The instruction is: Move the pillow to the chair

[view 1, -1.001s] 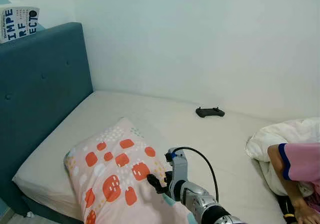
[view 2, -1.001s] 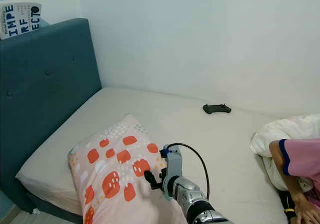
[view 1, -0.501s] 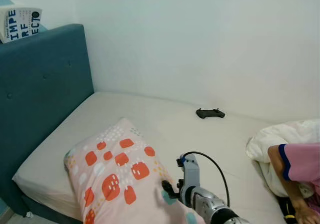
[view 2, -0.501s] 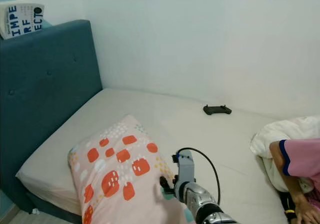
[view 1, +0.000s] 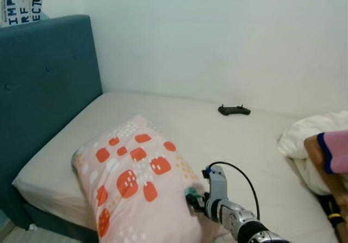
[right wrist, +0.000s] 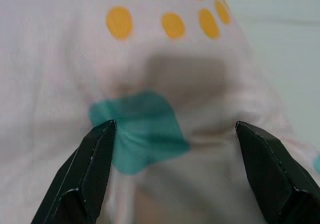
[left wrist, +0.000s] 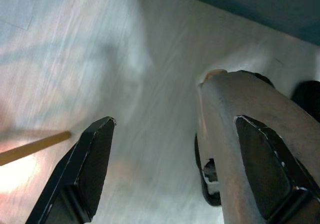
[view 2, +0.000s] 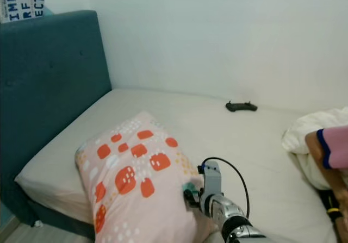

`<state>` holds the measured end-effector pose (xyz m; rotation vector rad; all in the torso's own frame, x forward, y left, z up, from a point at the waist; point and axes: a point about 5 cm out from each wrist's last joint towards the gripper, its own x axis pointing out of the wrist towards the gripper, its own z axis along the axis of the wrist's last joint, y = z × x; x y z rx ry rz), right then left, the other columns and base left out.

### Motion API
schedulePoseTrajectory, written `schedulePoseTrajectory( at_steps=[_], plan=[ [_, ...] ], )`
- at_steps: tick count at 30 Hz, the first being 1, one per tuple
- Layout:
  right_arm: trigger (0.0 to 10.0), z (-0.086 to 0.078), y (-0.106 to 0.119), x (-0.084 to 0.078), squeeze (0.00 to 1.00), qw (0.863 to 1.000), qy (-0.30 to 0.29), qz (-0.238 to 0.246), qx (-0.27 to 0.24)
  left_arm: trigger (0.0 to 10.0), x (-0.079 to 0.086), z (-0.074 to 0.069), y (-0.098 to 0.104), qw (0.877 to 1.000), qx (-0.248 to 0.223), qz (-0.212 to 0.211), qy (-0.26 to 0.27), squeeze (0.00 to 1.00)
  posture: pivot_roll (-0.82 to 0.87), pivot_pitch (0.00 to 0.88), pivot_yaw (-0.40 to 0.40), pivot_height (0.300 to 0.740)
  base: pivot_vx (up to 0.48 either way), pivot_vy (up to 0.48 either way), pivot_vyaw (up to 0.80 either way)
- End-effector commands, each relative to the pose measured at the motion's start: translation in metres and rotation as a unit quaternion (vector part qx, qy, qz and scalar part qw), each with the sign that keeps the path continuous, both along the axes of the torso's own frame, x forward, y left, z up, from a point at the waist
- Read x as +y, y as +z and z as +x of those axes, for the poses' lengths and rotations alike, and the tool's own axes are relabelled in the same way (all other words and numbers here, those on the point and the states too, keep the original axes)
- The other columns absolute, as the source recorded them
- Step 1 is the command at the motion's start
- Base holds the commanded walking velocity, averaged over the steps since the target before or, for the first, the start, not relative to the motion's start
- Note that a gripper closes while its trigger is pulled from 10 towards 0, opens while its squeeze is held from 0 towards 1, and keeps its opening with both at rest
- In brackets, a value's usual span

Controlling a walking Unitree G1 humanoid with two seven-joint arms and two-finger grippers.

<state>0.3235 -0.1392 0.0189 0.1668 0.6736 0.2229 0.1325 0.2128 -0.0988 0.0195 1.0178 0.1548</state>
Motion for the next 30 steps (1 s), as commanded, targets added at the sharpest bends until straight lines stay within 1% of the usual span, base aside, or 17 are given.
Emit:
schedulePoseTrajectory(
  at_steps=[1,2,6,11,13,14,16,17,18,20,21,22,23,27,28,29,30],
  plan=[
    [10.0,-0.001,-0.001,0.0,0.0,1.0,0.007,-0.007,-0.005,10.0,-0.008,-0.036,-0.013,0.997,0.073,-0.019,0.002,0.0,0.1,0.079,-0.081,0.57,0.0,0.0,0.0],
    [10.0,-0.001,-0.001,0.0,0.0,1.0,0.007,-0.007,-0.005,10.0,-0.008,-0.036,-0.013,0.997,0.073,-0.019,0.002,0.0,0.1,0.079,-0.081,0.57,0.0,0.0,0.0],
    [10.0,-0.007,-0.008,-0.003,0.0,0.999,0.013,-0.041,0.006,10.0,-0.005,-0.039,-0.013,0.997,0.075,-0.017,0.003,0.0,0.12,0.099,-0.07,0.555,0.0,0.0,0.0],
    [10.0,-0.009,-0.011,-0.002,0.0,0.999,0.016,-0.039,0.01,10.0,-0.003,-0.041,-0.014,0.997,0.077,-0.015,0.004,0.0,0.12,0.11,-0.061,0.545,0.0,0.0,0.0],
    [10.0,-0.017,-0.015,0.012,0.0,0.997,0.072,0.013,0.011,10.0,0.001,-0.049,-0.014,0.996,0.085,-0.01,0.001,0.0,0.14,0.135,-0.04,0.535,0.0,0.0,0.0],
    [10.0,-0.017,-0.015,0.012,0.0,0.997,0.072,0.013,0.011,10.0,0.001,-0.049,-0.014,0.996,0.085,-0.01,0.001,0.0,0.14,0.135,-0.04,0.535,0.0,0.0,0.0],
    [10.0,-0.024,-0.021,0.019,0.0,0.994,0.102,0.036,0.019,10.0,0.004,-0.055,-0.015,0.996,0.09,-0.007,0.0,0.0,0.14,0.147,-0.028,0.531,0.0,0.0,0.0],
    [10.0,-0.024,-0.021,0.019,0.0,0.994,0.102,0.036,0.019,10.0,0.004,-0.055,-0.015,0.996,0.09,-0.007,0.0,0.0,0.14,0.147,-0.028,0.531,0.0,0.0,0.0],
    [10.0,-0.027,-0.023,0.021,0.0,0.994,0.094,0.058,0.024,10.0,0.006,-0.057,-0.015,0.996,0.092,-0.005,-0.001,0.0,0.15,0.151,-0.024,0.531,0.0,0.0,0.0],
    [10.0,-0.03,-0.024,0.026,0.0,0.989,0.068,0.126,0.024,10.0,0.009,-0.06,-0.015,0.996,0.094,-0.002,-0.002,0.0,0.15,0.156,-0.019,0.531,0.0,0.0,0.0],
    [10.0,-0.03,-0.024,0.026,0.0,0.989,0.068,0.126,0.024,10.0,0.009,-0.06,-0.015,0.996,0.094,-0.002,-0.002,0.0,0.15,0.156,-0.019,0.531,0.0,0.0,0.0],
    [10.0,-0.031,-0.024,0.029,0.0,0.986,0.06,0.156,0.025,10.0,0.011,-0.061,-0.015,0.996,0.094,-0.001,-0.002,0.0,0.16,0.158,-0.015,0.531,0.0,0.0,0.0],
    [10.0,-0.034,-0.026,0.033,0.0,0.982,0.068,0.173,0.03,10.0,0.012,-0.062,-0.014,0.996,0.094,0.0,-0.001,0.0,0.16,0.161,-0.012,0.531,0.0,0.0,0.0],
    [10.0,-0.04,-0.029,0.039,0.0,0.979,0.085,0.179,0.041,10.0,0.013,-0.063,-0.014,0.996,0.093,0.001,-0.001,0.0,0.16,0.162,-0.011,0.531,0.0,0.0,0.0],
    [10.0,-0.041,-0.03,0.041,0.0,0.979,0.091,0.175,0.044,10.0,0.013,-0.063,-0.014,0.996,0.092,0.001,-0.001,0.0,0.16,0.162,-0.011,0.531,0.0,0.0,0.0],
    [10.0,-0.043,-0.033,0.042,0.0,0.982,0.095,0.156,0.05,10.0,0.014,-0.063,-0.014,0.996,0.092,0.002,-0.001,0.0,0.16,0.161,-0.01,0.531,0.0,0.0,0.0],
    [10.0,-0.043,-0.033,0.042,0.0,0.982,0.095,0.156,0.05,10.0,0.014,-0.063,-0.014,0.996,0.092,0.002,-0.001,0.0,0.16,0.161,-0.01,0.531,0.0,0.0,0.0]
  ],
)
